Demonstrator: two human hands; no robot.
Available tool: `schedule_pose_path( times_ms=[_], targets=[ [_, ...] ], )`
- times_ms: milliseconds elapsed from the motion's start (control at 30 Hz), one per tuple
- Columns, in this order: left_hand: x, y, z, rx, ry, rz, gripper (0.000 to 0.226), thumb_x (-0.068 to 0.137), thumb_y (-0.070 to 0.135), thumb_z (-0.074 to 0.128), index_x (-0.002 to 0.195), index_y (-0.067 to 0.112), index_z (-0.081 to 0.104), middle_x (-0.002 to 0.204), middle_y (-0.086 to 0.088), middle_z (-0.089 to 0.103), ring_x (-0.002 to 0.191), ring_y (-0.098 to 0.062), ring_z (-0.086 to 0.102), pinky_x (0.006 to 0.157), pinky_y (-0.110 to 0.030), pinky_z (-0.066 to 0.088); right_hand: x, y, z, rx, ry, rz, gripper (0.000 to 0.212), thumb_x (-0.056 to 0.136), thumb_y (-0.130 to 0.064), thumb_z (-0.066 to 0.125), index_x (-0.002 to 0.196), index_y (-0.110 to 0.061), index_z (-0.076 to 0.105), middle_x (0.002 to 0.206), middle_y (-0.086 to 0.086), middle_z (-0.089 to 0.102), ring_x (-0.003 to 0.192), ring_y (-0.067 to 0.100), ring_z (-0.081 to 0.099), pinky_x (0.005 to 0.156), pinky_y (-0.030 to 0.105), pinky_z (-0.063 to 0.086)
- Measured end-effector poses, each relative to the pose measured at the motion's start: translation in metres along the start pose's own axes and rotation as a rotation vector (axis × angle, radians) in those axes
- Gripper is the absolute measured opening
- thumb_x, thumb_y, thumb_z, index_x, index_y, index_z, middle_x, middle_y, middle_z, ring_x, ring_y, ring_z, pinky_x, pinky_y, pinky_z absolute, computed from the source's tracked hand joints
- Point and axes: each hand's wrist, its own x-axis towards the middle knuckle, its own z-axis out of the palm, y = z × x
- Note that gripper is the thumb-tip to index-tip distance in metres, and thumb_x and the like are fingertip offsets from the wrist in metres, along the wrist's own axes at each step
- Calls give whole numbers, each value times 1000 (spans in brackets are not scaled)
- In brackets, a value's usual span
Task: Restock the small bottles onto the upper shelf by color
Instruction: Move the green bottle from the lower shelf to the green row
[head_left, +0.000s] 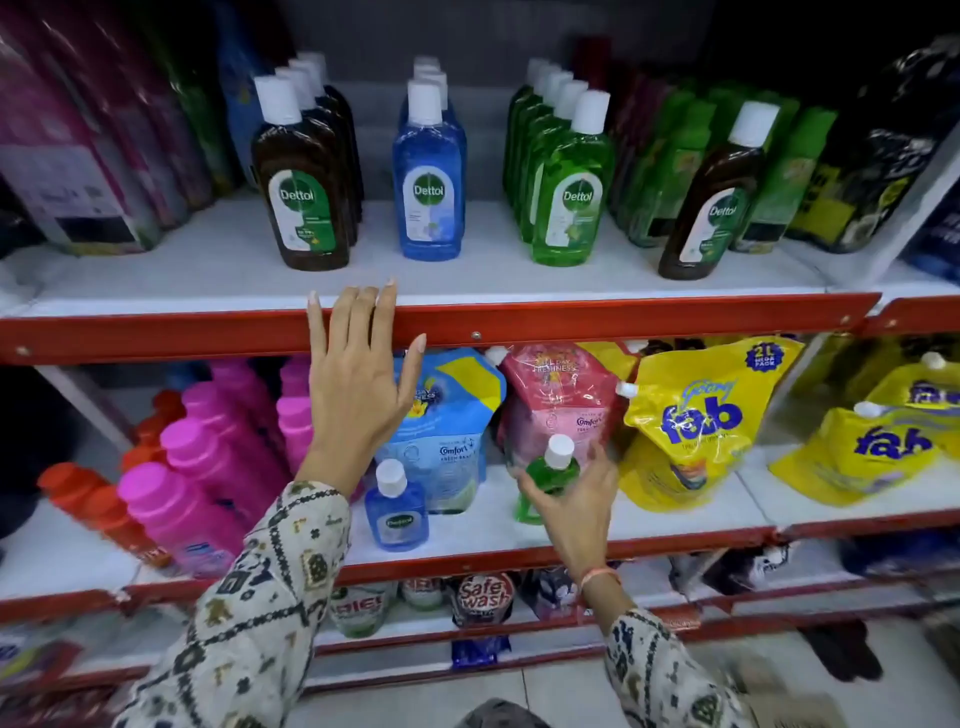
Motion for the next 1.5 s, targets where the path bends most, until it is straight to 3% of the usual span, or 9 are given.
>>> schedule_pose_path(
  times_ms=[267, 533, 667, 867, 1000, 1067, 1133, 1267, 1500],
  targets=[
    [-1, -1, 3, -19, 52, 8, 52, 101, 39, 38, 141, 7, 43, 133, -16, 55, 131, -33, 45, 122, -54, 15, -8, 11, 15, 55, 32, 188, 76, 62, -34, 89, 124, -8, 54, 117, 14, 63, 107, 35, 63, 86, 40, 50],
    [2, -1, 0, -22, 91, 9, 47, 101, 35, 40, 136, 5, 50, 117, -14, 60, 115, -33, 55, 118, -55, 25, 3, -58, -44, 249, 139, -30, 79, 61, -30, 91, 129, -12, 57, 105, -3, 58, 100, 20, 61, 83, 26, 46],
    [0, -1, -2, -28, 75, -1, 47, 100, 36, 38, 133, 6, 53, 115, -13, 61, 114, -32, 56, 117, -54, 27, 19, -115, -86, 305, 216, -202, 82, 58, -44, 89, 129, -21, 57, 105, -4, 64, 96, 16, 64, 83, 30, 53],
    [1, 0, -3, -44, 75, -13, 48, 98, 37, 38, 130, 7, 55, 112, -10, 62, 112, -30, 57, 115, -55, 29, 57, -191, -132, 430, 284, -322, 74, 60, -38, 89, 127, -19, 63, 99, -5, 74, 80, -13, 65, 71, -1, 47],
    [1, 0, -3, -44, 68, -17, 49, 98, 39, 37, 130, 8, 56, 113, -9, 63, 113, -29, 57, 115, -54, 29, 88, -217, -130, 413, 279, -310, 87, 61, -45, 87, 136, -15, 54, 110, 5, 73, 94, 13, 69, 86, 22, 57],
    [1, 0, -3, -39, 61, -22, 50, 97, 39, 36, 130, 8, 56, 113, -9, 63, 113, -29, 57, 114, -54, 30, 102, -221, -124, 386, 274, -300, 78, 63, -43, 87, 131, -16, 58, 103, 2, 72, 88, 12, 66, 88, 31, 56],
    [1, -1, -2, -28, 54, -25, 50, 97, 40, 36, 130, 8, 57, 113, -9, 63, 113, -29, 57, 114, -54, 30, 114, -221, -116, 341, 271, -291, 57, 66, -39, 86, 116, -22, 64, 87, -5, 67, 76, 8, 60, 79, 29, 53],
    [1, -1, 0, -20, 62, -20, 50, 97, 40, 36, 129, 8, 57, 113, -9, 63, 114, -29, 57, 115, -53, 28, 137, -214, -99, 229, 253, -252, 48, 64, -48, 84, 96, -16, 68, 78, 2, 70, 79, 24, 68, 70, 30, 50],
    [2, -1, 3, -25, 98, -11, 49, 97, 38, 37, 131, 7, 55, 114, -10, 63, 114, -29, 57, 115, -53, 28, 152, -203, -83, 202, 240, -248, 60, 64, -49, 83, 110, -15, 67, 93, 6, 74, 83, 20, 65, 71, 28, 47]
  ],
)
